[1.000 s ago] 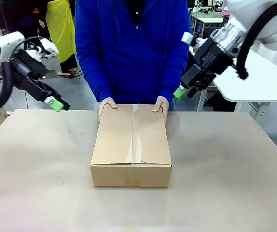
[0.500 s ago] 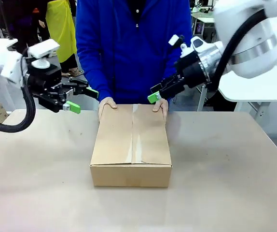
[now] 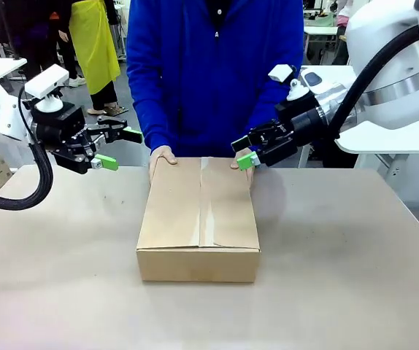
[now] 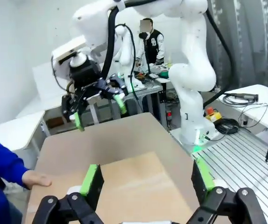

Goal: Pack the gift set into the box.
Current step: Press and hold the closed box until the human finishes sealing it.

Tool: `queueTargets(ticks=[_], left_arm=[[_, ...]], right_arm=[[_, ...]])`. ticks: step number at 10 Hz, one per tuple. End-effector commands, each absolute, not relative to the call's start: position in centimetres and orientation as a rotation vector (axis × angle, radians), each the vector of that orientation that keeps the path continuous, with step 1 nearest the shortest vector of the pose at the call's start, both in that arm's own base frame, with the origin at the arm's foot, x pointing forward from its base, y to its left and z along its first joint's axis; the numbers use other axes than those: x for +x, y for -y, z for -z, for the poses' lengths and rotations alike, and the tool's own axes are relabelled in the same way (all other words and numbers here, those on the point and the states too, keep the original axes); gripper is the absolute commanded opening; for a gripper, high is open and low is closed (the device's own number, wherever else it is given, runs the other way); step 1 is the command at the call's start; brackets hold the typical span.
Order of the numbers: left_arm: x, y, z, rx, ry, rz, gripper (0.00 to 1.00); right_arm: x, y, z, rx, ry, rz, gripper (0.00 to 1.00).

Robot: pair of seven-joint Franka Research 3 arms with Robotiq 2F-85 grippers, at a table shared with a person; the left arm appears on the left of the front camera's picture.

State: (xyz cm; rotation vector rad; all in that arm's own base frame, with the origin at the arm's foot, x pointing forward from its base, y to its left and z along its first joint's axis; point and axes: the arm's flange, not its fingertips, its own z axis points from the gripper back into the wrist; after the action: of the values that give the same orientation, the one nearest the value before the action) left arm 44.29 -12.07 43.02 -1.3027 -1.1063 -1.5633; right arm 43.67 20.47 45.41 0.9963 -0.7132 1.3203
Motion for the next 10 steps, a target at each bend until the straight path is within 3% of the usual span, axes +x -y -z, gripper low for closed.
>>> queueTargets(ticks=[1, 4, 7, 10], left_arm=[[44.9, 11.8, -40.0, -1.222, 1.077, 1.512, 1.0], [46.1, 14.7, -35.0, -1.007, 1.115, 1.519, 1.0], [46.4, 17.6, -32.0, -0.951, 1.152, 1.681, 1.0], [47.0, 18.5, -30.5, -0.93, 1.095, 1.665, 1.0]], right_arm=[[44.9, -21.6, -41.3, 1.048, 0.903, -1.577, 1.0], [45.9, -22.3, -35.8, 1.004, 0.962, -1.585, 1.0], [48.4, -22.2, -32.5, 1.017, 0.953, -1.402, 1.0], [48.7, -21.6, -31.0, 0.998, 0.949, -1.358, 1.0]])
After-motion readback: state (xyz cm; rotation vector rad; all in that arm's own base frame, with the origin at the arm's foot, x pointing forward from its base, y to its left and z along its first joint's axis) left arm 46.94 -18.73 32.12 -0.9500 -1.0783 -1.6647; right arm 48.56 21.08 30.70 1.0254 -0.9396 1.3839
